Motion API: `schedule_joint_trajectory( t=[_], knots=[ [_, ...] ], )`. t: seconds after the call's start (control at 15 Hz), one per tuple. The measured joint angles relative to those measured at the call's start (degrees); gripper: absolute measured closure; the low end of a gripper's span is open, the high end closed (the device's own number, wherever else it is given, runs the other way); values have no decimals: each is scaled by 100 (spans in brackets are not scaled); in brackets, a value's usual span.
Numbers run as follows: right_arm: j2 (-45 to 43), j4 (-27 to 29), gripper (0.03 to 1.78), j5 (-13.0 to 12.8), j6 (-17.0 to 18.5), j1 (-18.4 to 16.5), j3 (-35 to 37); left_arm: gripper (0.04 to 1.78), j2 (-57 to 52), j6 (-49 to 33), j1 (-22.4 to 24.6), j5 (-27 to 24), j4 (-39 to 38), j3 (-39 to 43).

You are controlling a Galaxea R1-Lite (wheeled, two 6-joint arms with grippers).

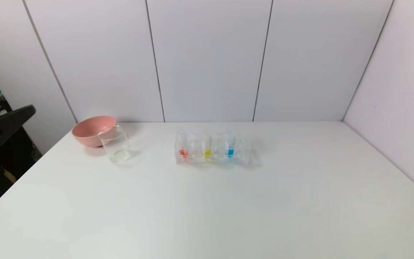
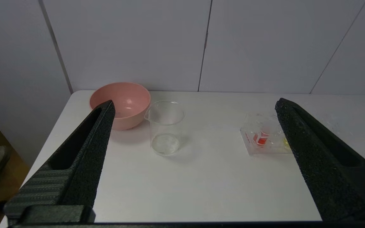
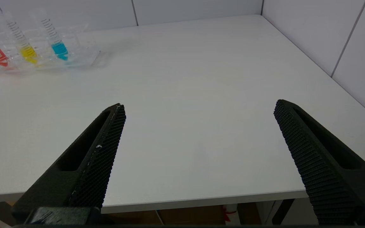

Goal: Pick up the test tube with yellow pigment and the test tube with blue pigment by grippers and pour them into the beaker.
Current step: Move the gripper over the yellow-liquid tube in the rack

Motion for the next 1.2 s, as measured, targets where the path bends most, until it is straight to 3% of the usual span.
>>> schedule_joint_trajectory(
  t=[0.33,0.93,1.2],
  knots=[
    [0,2,10,0,0,0,0,6,1441,80,-978,602,-642,-669],
    [0,0,10,0,0,0,0,6,3222,-41,-3268,2834,-2514,-767],
    [0,0,10,0,0,0,0,6,3810,-341,-3985,3428,-2870,-717]
  ],
)
